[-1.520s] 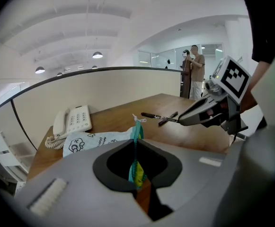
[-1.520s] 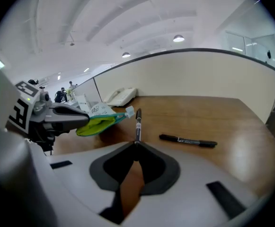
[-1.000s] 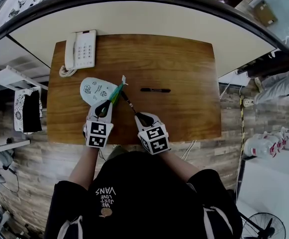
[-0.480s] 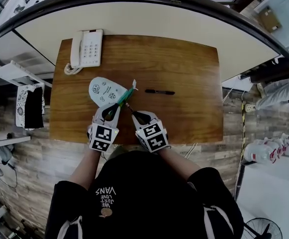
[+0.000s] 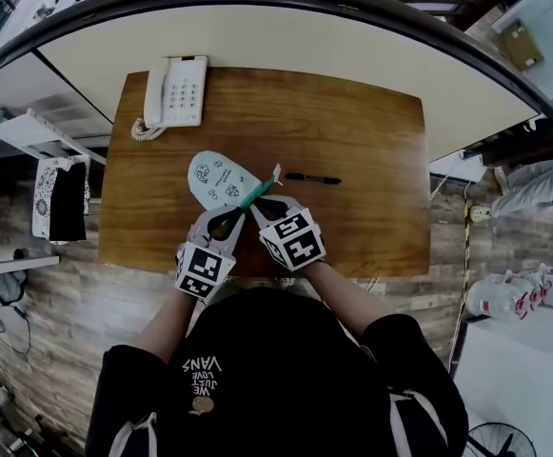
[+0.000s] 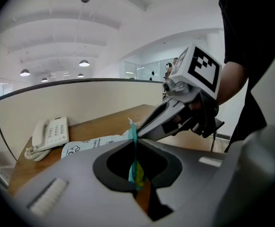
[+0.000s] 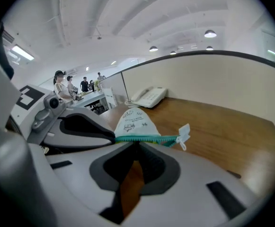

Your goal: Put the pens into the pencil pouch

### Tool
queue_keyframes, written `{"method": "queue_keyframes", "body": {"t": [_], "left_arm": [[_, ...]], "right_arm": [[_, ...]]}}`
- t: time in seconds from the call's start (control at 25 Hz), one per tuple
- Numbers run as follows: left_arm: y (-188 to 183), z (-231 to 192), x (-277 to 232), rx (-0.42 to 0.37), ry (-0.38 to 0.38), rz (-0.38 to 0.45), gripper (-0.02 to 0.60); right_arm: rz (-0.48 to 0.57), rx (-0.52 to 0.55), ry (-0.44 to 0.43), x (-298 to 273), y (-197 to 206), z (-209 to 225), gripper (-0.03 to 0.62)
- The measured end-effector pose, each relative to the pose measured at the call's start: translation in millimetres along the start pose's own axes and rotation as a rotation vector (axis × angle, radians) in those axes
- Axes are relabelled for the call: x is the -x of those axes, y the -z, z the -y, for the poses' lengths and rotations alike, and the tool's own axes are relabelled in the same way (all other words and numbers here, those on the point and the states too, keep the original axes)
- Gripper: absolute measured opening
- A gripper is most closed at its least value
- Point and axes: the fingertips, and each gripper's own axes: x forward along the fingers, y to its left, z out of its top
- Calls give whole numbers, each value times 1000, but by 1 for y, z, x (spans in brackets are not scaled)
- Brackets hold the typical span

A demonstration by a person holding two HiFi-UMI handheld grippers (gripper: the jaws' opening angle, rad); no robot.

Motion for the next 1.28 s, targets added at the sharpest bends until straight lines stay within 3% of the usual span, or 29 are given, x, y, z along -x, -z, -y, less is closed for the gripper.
{"method": "queue_keyframes", "body": {"t": [0.24, 0.6, 1.0, 1.12, 1.28], "left_arm": [[-10, -7, 5, 47, -8, 51, 29], [-19, -32, 5, 204, -73, 71, 29], [-16, -42, -3, 254, -109, 53, 29], [-18, -37, -5, 271, -121, 45, 29], [-17, -30, -9, 285, -132, 29, 29]], "right_arm": [[37, -26, 1, -9, -11, 6, 43], [146, -86, 18, 9, -18, 22, 46], [34, -51, 248, 45, 49, 130, 46], [2, -14, 264, 56, 63, 157, 46], [-67, 122, 226, 59, 77, 179, 80]]}}
